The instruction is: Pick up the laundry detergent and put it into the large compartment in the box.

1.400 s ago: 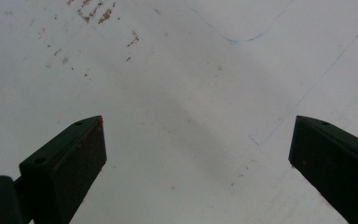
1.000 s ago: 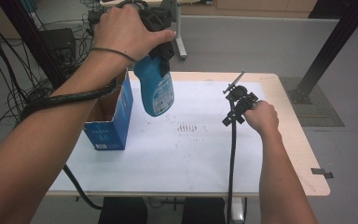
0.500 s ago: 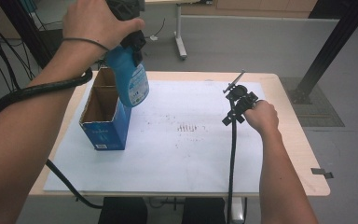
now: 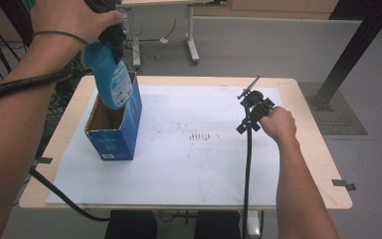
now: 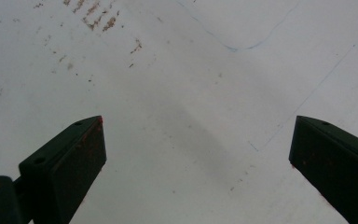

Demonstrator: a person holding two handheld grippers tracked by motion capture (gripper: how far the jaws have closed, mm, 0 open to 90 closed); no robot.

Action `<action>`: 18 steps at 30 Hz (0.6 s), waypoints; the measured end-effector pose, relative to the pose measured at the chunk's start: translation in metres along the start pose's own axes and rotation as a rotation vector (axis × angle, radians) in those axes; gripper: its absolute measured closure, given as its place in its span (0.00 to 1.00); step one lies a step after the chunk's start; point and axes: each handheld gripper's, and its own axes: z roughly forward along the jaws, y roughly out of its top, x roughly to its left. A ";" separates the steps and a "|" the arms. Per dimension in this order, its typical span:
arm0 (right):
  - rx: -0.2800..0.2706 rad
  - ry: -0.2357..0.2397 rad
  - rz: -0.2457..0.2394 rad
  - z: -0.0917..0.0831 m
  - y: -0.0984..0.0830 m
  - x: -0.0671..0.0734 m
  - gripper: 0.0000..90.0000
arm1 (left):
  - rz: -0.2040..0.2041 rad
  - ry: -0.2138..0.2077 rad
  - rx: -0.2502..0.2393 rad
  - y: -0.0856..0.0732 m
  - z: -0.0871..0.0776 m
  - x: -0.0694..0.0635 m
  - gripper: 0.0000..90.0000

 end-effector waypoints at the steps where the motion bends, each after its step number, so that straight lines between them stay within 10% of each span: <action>1: 0.000 0.000 0.000 0.000 0.000 0.000 0.04 | -0.011 0.001 0.001 0.000 0.000 0.003 0.41; 18: -0.006 0.006 0.008 0.002 -0.004 -0.003 0.04 | -0.149 0.000 0.040 0.002 0.011 0.041 0.41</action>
